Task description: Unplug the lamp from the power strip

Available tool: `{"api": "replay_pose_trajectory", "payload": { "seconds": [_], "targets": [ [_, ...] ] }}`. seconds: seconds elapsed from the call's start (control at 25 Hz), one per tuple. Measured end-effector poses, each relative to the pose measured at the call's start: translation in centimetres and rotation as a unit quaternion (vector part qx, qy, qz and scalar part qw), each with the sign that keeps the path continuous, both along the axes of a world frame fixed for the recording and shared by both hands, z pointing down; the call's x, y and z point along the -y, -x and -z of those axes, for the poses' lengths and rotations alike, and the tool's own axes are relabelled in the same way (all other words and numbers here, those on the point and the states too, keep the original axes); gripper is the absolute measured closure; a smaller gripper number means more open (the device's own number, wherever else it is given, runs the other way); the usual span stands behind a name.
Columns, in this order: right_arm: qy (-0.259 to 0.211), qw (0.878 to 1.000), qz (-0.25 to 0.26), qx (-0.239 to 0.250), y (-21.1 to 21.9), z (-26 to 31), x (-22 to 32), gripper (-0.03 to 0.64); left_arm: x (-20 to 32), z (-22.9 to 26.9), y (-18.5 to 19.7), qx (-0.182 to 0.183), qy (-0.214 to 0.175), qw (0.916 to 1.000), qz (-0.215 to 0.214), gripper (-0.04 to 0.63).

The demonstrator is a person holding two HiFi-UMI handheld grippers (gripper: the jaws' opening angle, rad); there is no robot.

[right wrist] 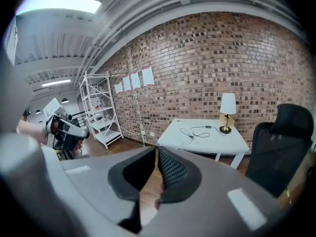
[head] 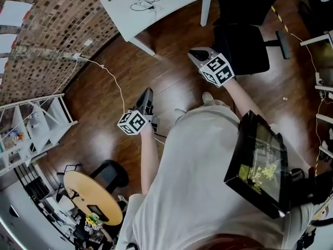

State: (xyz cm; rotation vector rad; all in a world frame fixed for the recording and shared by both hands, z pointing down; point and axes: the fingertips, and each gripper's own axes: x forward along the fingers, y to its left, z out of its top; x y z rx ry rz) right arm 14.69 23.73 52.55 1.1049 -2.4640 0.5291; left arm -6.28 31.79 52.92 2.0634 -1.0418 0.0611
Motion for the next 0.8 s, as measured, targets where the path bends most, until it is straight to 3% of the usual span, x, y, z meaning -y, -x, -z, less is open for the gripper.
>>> {"api": "replay_pose_trajectory", "payload": {
  "seconds": [0.4,0.48,0.8],
  "targets": [
    [0.009,1.000,-0.009,-0.017,-0.2,-1.1,-2.1,0.595,-0.7,-0.8,-0.1,0.003,0.008,0.9996,-0.027,0.591],
    [0.010,0.999,-0.004,-0.033,-0.4,-1.4,-2.6,0.626,-1.1,-1.1,-0.2,0.003,0.012,0.9995,-0.030,0.591],
    [-0.003,0.999,-0.005,-0.044,-0.4,-1.3,-2.8,0.626,-1.5,-1.4,-1.1,0.003,0.020,0.9990,-0.040,0.591]
  ]
}}
